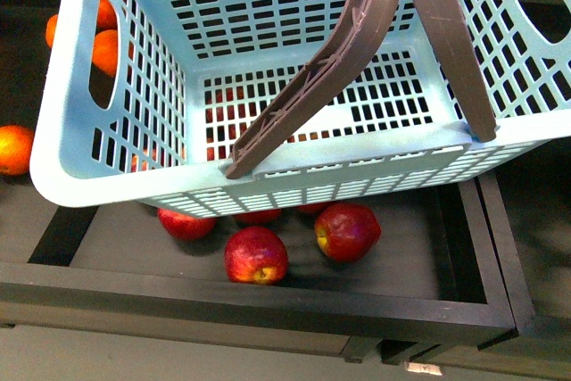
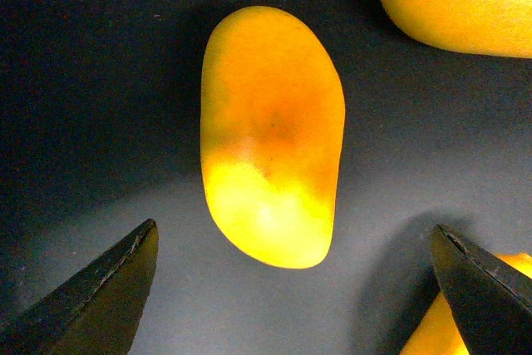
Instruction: Pick mango and avocado into basket
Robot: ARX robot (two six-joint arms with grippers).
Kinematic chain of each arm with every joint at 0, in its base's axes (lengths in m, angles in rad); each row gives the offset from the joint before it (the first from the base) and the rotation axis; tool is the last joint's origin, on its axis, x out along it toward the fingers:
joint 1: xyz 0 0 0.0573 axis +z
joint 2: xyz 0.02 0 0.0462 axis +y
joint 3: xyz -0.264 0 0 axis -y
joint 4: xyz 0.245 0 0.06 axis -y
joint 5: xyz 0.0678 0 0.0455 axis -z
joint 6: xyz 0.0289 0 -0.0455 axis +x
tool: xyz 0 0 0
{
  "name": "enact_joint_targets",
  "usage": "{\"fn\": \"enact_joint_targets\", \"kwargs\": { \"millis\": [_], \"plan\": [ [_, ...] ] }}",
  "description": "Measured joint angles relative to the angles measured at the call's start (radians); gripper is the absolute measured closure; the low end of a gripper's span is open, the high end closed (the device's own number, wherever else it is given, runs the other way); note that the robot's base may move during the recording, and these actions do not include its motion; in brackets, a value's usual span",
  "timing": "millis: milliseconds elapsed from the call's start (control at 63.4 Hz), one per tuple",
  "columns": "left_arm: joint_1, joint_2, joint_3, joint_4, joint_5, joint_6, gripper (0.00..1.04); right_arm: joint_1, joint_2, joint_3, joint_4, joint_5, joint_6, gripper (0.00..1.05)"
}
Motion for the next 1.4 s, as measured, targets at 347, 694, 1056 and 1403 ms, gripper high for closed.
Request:
{"fn": "enact_joint_targets", "kwargs": {
  "millis": [347,694,1056,1403],
  "plan": [
    [0.000,0.000,0.000,0.000,0.000,0.000,0.91,0.017,0.130,0.169,-0.061,-0.001,0.008,0.09],
    [0.000,0.000,0.000,0.000,0.000,0.000,0.91,0.023,0.257,0.349,-0.137,0.016,0.028,0.09],
    [0.000,0.000,0.000,0.000,0.000,0.000,0.91,0.021,0.299,0.414,-0.164,0.012,0.079,0.33],
    [0.000,0.000,0.000,0.000,0.000,0.000,0.91,0.017,0.203,0.251,-0.070,-0.063,0.137,0.40]
  ]
}}
